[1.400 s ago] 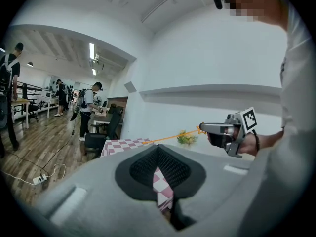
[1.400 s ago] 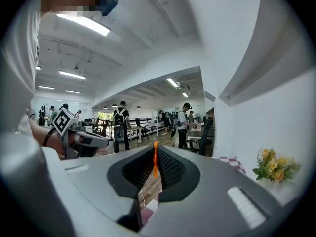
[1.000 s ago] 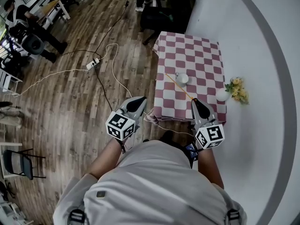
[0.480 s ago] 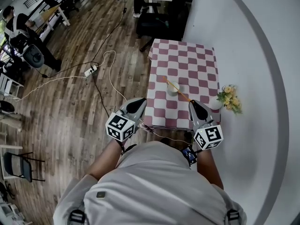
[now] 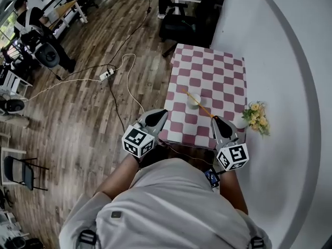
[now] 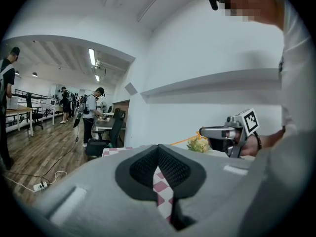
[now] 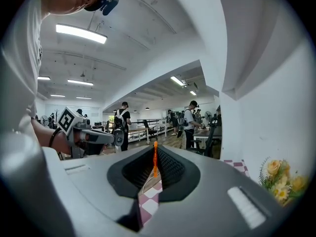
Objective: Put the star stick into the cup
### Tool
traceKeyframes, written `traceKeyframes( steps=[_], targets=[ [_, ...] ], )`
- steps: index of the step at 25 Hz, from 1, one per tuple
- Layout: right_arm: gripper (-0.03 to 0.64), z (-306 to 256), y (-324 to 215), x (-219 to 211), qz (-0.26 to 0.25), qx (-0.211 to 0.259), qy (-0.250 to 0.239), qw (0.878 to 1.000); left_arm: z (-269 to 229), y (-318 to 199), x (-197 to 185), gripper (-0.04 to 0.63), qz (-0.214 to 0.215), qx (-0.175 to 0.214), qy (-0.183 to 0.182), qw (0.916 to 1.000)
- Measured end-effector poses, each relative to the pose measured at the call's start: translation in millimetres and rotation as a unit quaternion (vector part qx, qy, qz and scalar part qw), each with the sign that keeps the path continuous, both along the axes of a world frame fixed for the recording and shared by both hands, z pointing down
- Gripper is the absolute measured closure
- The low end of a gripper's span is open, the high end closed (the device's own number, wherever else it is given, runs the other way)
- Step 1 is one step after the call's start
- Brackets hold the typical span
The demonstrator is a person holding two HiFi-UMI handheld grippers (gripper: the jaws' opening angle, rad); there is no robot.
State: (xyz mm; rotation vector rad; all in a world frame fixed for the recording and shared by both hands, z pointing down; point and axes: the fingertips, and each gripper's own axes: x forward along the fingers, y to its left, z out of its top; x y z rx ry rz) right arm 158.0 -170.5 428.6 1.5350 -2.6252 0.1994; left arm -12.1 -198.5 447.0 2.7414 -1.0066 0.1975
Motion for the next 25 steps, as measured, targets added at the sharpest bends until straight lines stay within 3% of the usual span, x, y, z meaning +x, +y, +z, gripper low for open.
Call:
traceKeyframes(
  steps=[13,25],
  targets=[
    [0.589,19,-26,18,0.014,-0.026,0.009,1.000,19,-36,29,0.591,0.028,-0.024,0.003,0.9993],
    [0.589,74,-48,34,0.055,-0.087,0.015,0.995,61,-70,56,0.591,0.081,-0.068,-0.009,0.9944]
  ],
)
